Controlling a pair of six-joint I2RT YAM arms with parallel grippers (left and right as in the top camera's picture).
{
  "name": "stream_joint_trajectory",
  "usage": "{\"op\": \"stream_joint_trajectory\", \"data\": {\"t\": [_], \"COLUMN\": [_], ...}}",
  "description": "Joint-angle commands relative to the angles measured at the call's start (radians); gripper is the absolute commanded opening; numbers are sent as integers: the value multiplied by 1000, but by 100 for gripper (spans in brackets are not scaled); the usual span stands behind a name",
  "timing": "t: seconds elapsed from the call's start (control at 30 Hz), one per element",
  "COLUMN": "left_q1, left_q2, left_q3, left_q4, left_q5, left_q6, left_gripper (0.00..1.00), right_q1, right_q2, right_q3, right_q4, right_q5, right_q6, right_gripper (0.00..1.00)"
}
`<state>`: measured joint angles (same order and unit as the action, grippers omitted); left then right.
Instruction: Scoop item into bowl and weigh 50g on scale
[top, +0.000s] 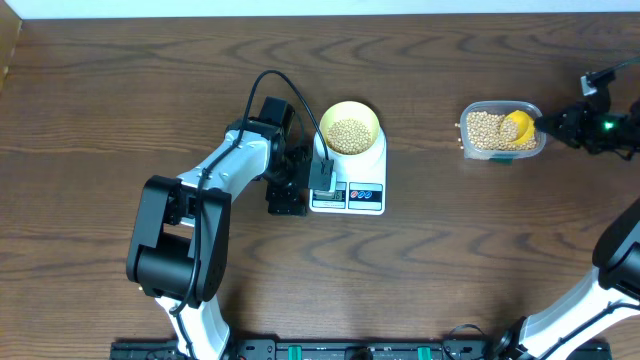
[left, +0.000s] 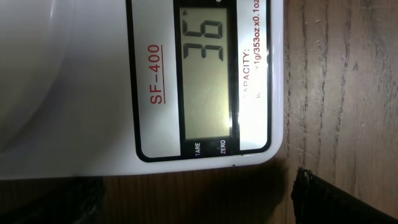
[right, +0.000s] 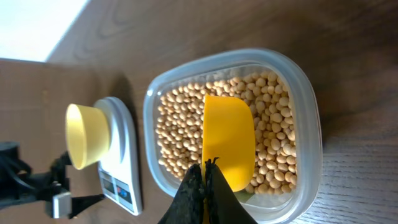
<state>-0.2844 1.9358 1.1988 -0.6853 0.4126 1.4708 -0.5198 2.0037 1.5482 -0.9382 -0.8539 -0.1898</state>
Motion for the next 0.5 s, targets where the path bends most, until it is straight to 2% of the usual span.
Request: {"op": "stream_joint_trajectory", "data": {"t": [0.0,0.47], "left_q1": [-9,-9], "left_q2": [11,12], "left_q3": [-11,-11], "left_q4": [-6,-6], "left_q5": [20,20], "left_q6": [14,14], "left_gripper": [98,98], "right_q1": [-21,-32], "right_q2": [-12,-12], "right_q3": [0,0], "right_q4": [-2,-38], "right_q5": [-111,-144], "right_q6": [-17,-18], "right_gripper": [1,1]}}
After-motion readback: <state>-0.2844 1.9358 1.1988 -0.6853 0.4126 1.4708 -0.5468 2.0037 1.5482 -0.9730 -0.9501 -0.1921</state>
